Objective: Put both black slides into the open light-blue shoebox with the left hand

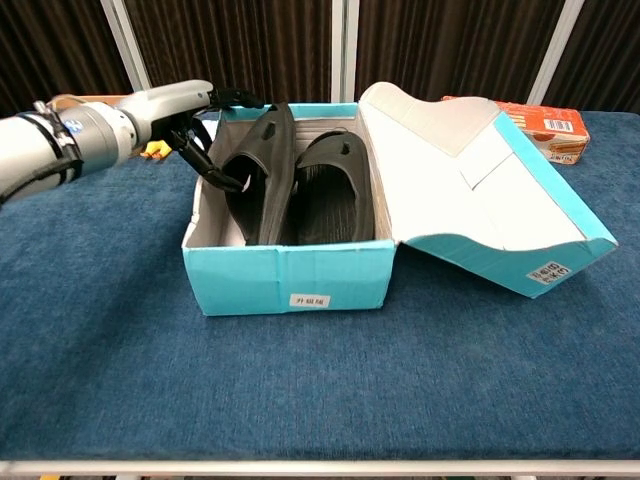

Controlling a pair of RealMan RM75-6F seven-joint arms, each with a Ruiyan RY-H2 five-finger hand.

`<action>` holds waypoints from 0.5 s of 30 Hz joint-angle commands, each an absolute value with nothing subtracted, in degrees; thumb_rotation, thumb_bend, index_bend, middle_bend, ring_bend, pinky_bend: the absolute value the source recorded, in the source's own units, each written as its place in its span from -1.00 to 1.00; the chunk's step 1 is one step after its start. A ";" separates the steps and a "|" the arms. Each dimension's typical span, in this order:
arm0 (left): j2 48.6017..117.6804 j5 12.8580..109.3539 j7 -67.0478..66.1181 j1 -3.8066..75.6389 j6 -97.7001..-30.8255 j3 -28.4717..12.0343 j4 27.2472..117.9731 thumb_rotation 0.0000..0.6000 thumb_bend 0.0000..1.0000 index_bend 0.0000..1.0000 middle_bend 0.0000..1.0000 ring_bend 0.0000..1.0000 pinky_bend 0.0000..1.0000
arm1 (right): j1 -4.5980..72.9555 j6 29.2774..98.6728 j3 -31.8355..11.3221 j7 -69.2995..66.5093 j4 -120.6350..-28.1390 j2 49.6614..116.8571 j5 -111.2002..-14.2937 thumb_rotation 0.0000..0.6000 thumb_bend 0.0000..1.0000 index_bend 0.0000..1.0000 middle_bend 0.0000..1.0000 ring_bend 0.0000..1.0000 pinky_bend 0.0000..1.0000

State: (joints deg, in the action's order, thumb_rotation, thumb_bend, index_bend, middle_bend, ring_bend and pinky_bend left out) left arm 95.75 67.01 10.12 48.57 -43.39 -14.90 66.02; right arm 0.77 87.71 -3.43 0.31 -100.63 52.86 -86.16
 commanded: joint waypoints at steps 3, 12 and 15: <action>87.88 61.25 0.80 48.10 -43.46 -15.13 75.60 1.00 -1.00 -0.83 -0.98 -1.00 -0.63 | 0.76 87.72 -3.34 0.09 -100.37 52.98 -86.39 1.00 -0.73 -1.00 -0.77 -1.00 -0.87; 88.66 66.02 3.62 49.90 -46.10 -16.96 77.85 1.00 -1.00 -0.65 -0.76 -0.99 -0.63 | 0.80 87.64 -3.30 -0.05 -100.12 53.20 -86.51 1.00 -0.73 -1.00 -0.77 -1.00 -0.87; 90.41 67.39 2.79 52.06 -44.85 -16.70 75.00 0.99 -1.00 -0.58 -0.69 -0.98 -0.63 | 0.69 87.77 -3.34 -0.06 -100.15 53.11 -86.38 1.00 -0.73 -1.00 -0.77 -1.00 -0.87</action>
